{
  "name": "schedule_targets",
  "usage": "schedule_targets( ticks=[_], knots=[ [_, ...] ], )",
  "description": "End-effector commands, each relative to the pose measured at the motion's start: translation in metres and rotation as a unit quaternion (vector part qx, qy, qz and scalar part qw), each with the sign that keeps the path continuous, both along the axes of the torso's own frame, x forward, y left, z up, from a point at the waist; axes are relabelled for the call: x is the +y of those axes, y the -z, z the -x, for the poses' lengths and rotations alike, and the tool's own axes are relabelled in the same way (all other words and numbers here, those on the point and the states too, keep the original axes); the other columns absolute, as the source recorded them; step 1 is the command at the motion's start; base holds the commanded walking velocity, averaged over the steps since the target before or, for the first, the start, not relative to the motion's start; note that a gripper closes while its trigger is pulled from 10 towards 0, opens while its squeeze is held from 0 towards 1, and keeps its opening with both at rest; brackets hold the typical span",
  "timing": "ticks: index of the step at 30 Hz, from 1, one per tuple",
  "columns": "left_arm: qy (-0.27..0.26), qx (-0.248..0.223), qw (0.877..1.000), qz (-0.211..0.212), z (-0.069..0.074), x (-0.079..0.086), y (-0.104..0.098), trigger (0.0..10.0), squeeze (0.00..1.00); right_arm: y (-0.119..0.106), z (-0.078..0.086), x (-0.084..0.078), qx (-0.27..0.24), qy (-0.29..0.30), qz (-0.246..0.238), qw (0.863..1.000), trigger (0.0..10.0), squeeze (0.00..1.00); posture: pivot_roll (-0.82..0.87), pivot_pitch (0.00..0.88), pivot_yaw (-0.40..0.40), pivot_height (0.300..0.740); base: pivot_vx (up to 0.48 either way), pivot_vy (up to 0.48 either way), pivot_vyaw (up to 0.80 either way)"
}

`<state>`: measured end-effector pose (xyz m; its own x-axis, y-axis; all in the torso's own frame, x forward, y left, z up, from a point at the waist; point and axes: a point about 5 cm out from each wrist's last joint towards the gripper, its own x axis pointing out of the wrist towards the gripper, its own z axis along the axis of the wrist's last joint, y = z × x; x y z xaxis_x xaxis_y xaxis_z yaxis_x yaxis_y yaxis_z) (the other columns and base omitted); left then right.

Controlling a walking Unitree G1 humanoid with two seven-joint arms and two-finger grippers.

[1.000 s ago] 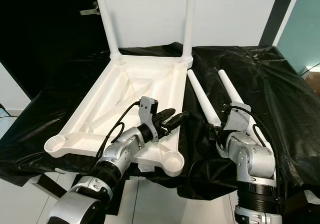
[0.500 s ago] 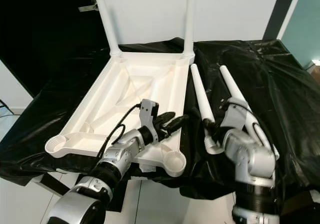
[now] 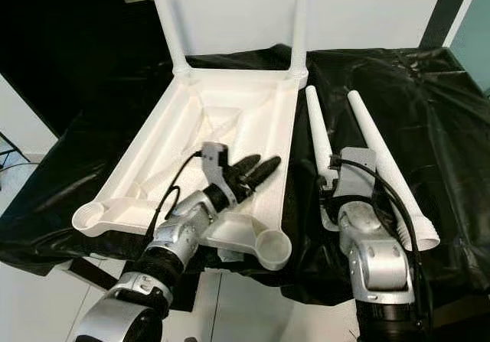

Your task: Building children table

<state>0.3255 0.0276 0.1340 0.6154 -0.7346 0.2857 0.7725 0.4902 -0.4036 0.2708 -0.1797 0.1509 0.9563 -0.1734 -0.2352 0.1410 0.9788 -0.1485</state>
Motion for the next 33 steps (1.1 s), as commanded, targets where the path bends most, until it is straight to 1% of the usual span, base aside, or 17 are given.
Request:
schedule_targets(
  ticks=[1,3,4,6,10,11,12,15,18,20,21,26,27,28,30,31,33],
  knots=[
    [0.039,-0.037,0.997,0.050,0.008,-0.004,-0.007,10.0,0.00,-0.006,0.002,0.006,-0.025,-0.001,0.005,1.000,10.0,0.00,-0.19,0.001,0.082,0.740,0.000,0.000,0.00],
    [0.039,-0.037,0.997,0.050,0.008,-0.004,-0.007,10.0,0.00,-0.006,0.002,0.006,-0.025,-0.001,0.005,1.000,10.0,0.00,-0.19,0.001,0.082,0.740,0.000,0.000,0.00],
    [0.026,-0.055,0.996,0.060,0.008,0.001,-0.012,10.0,0.00,-0.013,0.003,0.005,-0.057,0.006,0.008,0.998,10.0,0.00,-0.19,0.000,0.082,0.740,0.000,0.000,0.00],
    [0.009,-0.068,0.995,0.065,0.008,0.007,-0.017,10.0,0.00,-0.017,0.006,0.002,-0.086,0.011,0.020,0.996,10.0,0.00,-0.18,0.001,0.082,0.740,0.000,0.000,0.00],
    [-0.007,-0.079,0.995,0.066,0.009,0.013,-0.020,10.0,0.00,-0.015,0.011,0.000,-0.105,0.011,0.040,0.994,10.0,0.00,-0.18,0.001,0.082,0.740,0.000,0.000,0.00],
    [-0.020,-0.085,0.994,0.061,0.011,0.016,-0.020,10.0,0.00,-0.011,0.015,-0.002,-0.120,0.021,0.059,0.991,10.0,0.00,-0.17,0.002,0.081,0.740,0.000,0.000,0.00],
    [-0.043,-0.096,0.993,0.047,0.015,0.022,-0.021,10.0,0.00,-0.006,0.023,-0.006,-0.132,0.043,0.102,0.985,10.0,0.00,-0.16,0.003,0.080,0.740,0.000,0.000,0.00],
    [-0.052,-0.101,0.993,0.042,0.017,0.024,-0.022,10.0,0.00,-0.003,0.025,-0.006,-0.130,0.044,0.113,0.984,10.0,0.00,-0.16,0.004,0.080,0.740,0.000,0.000,0.00],
    [-0.095,-0.117,0.989,0.014,0.024,0.034,-0.021,10.0,0.00,-0.003,0.030,0.000,-0.132,0.013,0.064,0.989,10.0,0.00,-0.15,0.006,0.079,0.740,0.000,0.000,0.00],
    [-0.134,-0.113,0.984,0.004,0.025,0.045,-0.020,10.0,0.00,-0.004,0.032,0.006,-0.132,-0.017,0.027,0.991,10.0,0.00,-0.14,0.007,0.078,0.740,0.000,0.000,0.00],
    [-0.134,-0.113,0.984,0.004,0.025,0.045,-0.020,10.0,0.00,-0.004,0.032,0.006,-0.132,-0.017,0.027,0.991,10.0,0.00,-0.14,0.007,0.078,0.740,0.000,0.000,0.00],
    [-0.178,-0.106,0.978,-0.021,0.033,0.066,-0.014,10.0,0.00,0.001,0.040,0.018,-0.104,-0.070,0.009,0.992,10.0,0.00,-0.13,0.010,0.066,0.740,0.000,0.000,0.00],
    [-0.178,-0.106,0.978,-0.021,0.033,0.066,-0.014,10.0,0.00,0.001,0.040,0.018,-0.104,-0.070,0.009,0.992,10.0,0.00,-0.13,0.010,0.066,0.740,0.000,0.000,0.00],
    [-0.187,-0.102,0.976,-0.034,0.036,0.073,-0.010,10.0,0.00,0.004,0.039,0.019,-0.088,-0.071,-0.021,0.993,10.0,0.03,-0.13,0.011,0.062,0.740,0.000,0.000,0.00],
    [-0.187,-0.102,0.976,-0.034,0.036,0.073,-0.010,10.0,0.00,0.004,0.039,0.019,-0.088,-0.071,-0.021,0.993,10.0,0.03,-0.13,0.011,0.062,0.740,0.000,0.000,0.00],
    [-0.197,-0.097,0.975,-0.045,0.036,0.077,-0.008,10.0,0.00,0.001,0.034,0.016,-0.081,-0.064,-0.057,0.993,10.0,1.00,-0.13,0.013,0.058,0.740,0.000,0.000,0.00],
    [-0.202,-0.095,0.974,-0.049,0.036,0.078,-0.008,10.0,0.00,-0.001,0.031,0.015,-0.078,-0.060,-0.069,0.993,10.0,1.00,-0.13,0.013,0.058,0.740,0.000,0.000,0.00]
  ],
)
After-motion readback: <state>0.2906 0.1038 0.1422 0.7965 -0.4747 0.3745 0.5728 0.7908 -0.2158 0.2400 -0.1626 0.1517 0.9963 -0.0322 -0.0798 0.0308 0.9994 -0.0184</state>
